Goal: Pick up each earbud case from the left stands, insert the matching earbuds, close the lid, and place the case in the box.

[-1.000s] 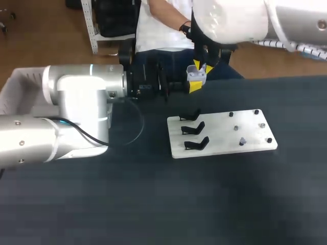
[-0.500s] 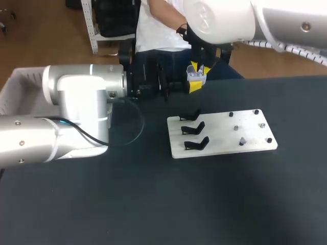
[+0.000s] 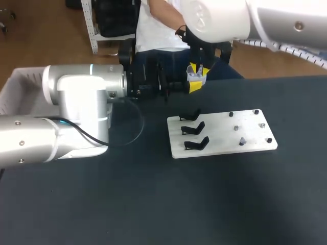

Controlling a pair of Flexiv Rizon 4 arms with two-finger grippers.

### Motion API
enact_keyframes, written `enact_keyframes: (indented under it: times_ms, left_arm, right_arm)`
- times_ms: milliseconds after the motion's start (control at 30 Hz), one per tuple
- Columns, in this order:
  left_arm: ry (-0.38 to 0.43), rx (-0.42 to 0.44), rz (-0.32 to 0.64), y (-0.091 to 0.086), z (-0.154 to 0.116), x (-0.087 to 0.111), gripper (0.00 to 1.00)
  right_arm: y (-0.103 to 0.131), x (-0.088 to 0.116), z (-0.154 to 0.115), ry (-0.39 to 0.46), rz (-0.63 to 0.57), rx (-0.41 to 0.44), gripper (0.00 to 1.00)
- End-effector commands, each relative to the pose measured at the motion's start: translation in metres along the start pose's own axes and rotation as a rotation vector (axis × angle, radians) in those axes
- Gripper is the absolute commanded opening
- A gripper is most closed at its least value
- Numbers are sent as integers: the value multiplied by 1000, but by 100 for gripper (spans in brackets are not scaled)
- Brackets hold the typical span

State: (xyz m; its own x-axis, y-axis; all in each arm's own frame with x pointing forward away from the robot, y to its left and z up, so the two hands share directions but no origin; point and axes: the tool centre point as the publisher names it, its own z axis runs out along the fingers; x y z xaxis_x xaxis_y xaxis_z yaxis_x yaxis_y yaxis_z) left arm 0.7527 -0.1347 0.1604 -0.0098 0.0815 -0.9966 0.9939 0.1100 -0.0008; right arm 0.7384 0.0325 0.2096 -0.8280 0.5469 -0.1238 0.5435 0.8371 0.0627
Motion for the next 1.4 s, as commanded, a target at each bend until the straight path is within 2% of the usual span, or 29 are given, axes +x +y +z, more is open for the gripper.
enact_keyframes:
  times_ms: [33, 900, 933, 1000, 1033, 1167, 1267, 1367, 1400]
  left_arm:
    - [-3, -8, 2, -2, 0, 1, 0]
    - [-3, -8, 2, -2, 0, 1, 0]
    - [-3, -8, 2, -2, 0, 1, 0]
    - [-3, -8, 2, -2, 0, 1, 0]
    - [-3, -8, 2, -2, 0, 1, 0]
    - [-3, -8, 2, -2, 0, 1, 0]
    - [-3, -8, 2, -2, 0, 1, 0]
    - [-3, -8, 2, -2, 0, 1, 0]
    - [-3, -8, 2, -2, 0, 1, 0]
  right_arm:
    - [1, -1, 2, 5, 5, 5, 0]
    - [2, -3, 15, 45, 4, 7, 0]
    - [2, -3, 15, 45, 4, 4, 7]
    - [2, -3, 14, 46, 3, 2, 30]
    - [2, -3, 14, 46, 2, 1, 34]
    - [2, -3, 13, 43, 0, -2, 40]
    - [1, -1, 11, 43, -4, -11, 40]
    - [1, 3, 4, 21, -38, -44, 43]
    - [0, 5, 2, 5, -62, -53, 47]
